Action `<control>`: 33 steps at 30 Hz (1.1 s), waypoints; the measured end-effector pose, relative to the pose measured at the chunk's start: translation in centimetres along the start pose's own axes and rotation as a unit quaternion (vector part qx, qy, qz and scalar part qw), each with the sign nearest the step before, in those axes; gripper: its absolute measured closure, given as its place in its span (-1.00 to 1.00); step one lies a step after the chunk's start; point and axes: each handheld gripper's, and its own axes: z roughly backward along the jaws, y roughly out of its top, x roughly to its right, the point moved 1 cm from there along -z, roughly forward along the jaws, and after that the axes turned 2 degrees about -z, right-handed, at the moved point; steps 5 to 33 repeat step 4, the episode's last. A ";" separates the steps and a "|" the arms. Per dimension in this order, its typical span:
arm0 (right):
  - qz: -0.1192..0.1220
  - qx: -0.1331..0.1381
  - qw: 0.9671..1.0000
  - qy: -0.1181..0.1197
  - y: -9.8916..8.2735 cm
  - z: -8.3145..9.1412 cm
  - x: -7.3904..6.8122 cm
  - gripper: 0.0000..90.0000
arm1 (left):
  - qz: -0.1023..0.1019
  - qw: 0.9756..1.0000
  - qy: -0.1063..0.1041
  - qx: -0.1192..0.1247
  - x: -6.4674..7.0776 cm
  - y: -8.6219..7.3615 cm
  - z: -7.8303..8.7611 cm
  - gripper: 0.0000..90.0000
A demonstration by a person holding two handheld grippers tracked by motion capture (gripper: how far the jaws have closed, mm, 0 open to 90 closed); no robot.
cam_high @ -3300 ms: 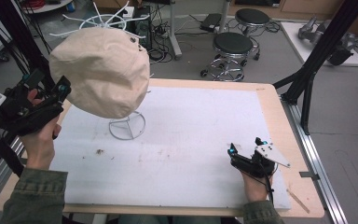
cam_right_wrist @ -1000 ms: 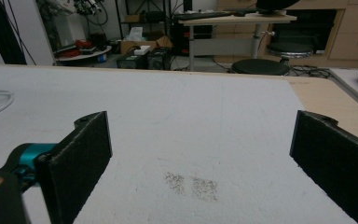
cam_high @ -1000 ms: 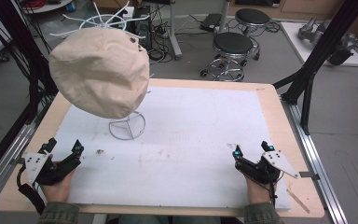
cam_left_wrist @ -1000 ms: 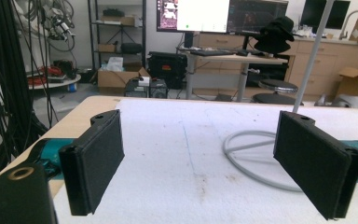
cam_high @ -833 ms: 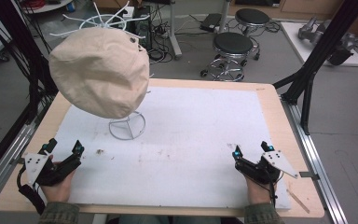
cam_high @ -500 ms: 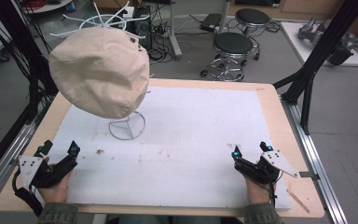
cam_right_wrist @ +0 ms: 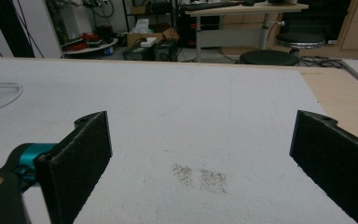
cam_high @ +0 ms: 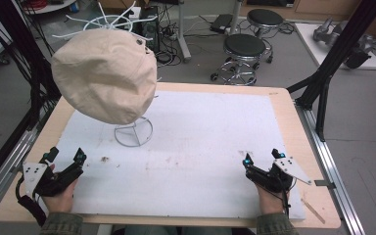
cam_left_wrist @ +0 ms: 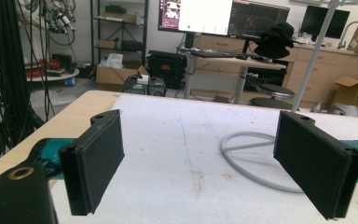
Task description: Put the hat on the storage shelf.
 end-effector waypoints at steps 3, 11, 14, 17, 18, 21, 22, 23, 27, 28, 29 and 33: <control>-0.002 -0.001 1.000 0.000 0.0 0.0 0.0 -0.90 | 0.002 1.000 0.001 -0.001 -0.1 0.0 0.0 -0.64; -0.001 -0.002 1.000 0.000 0.0 -0.1 0.0 -0.90 | 0.002 1.000 0.002 -0.001 -0.1 0.0 0.0 -0.64; -0.001 -0.002 1.000 0.000 0.0 -0.1 0.0 -0.90 | 0.002 1.000 0.002 -0.001 -0.1 0.0 0.0 -0.64; -0.001 -0.002 1.000 0.000 0.0 -0.1 0.0 -0.90 | 0.002 1.000 0.002 -0.001 -0.1 0.0 0.0 -0.64; -0.001 -0.002 1.000 0.000 0.0 -0.1 0.0 -0.90 | 0.002 1.000 0.002 -0.001 -0.1 0.0 0.0 -0.64; -0.001 -0.002 1.000 0.000 0.0 -0.1 0.0 -0.90 | 0.002 1.000 0.002 -0.001 -0.1 0.0 0.0 -0.64; -0.001 -0.002 1.000 0.000 0.0 -0.1 0.0 -0.90 | 0.002 1.000 0.002 -0.001 -0.1 0.0 0.0 -0.64; -0.001 -0.002 1.000 0.000 0.0 -0.1 0.0 -0.90 | 0.002 1.000 0.002 -0.001 -0.1 0.0 0.0 -0.64; -0.001 -0.002 1.000 0.000 0.0 -0.1 0.0 -0.90 | 0.002 1.000 0.002 -0.001 -0.1 0.0 0.0 -0.64; -0.001 -0.002 1.000 0.000 0.0 -0.1 0.0 -0.90 | 0.002 1.000 0.002 -0.001 -0.1 0.0 0.0 -0.64; -0.001 -0.002 1.000 0.000 0.0 -0.1 0.0 -0.90 | 0.002 1.000 0.002 -0.001 -0.1 0.0 0.0 -0.64; -0.001 -0.002 1.000 0.000 0.0 -0.1 0.0 -0.90 | 0.002 1.000 0.002 -0.001 -0.1 0.0 0.0 -0.64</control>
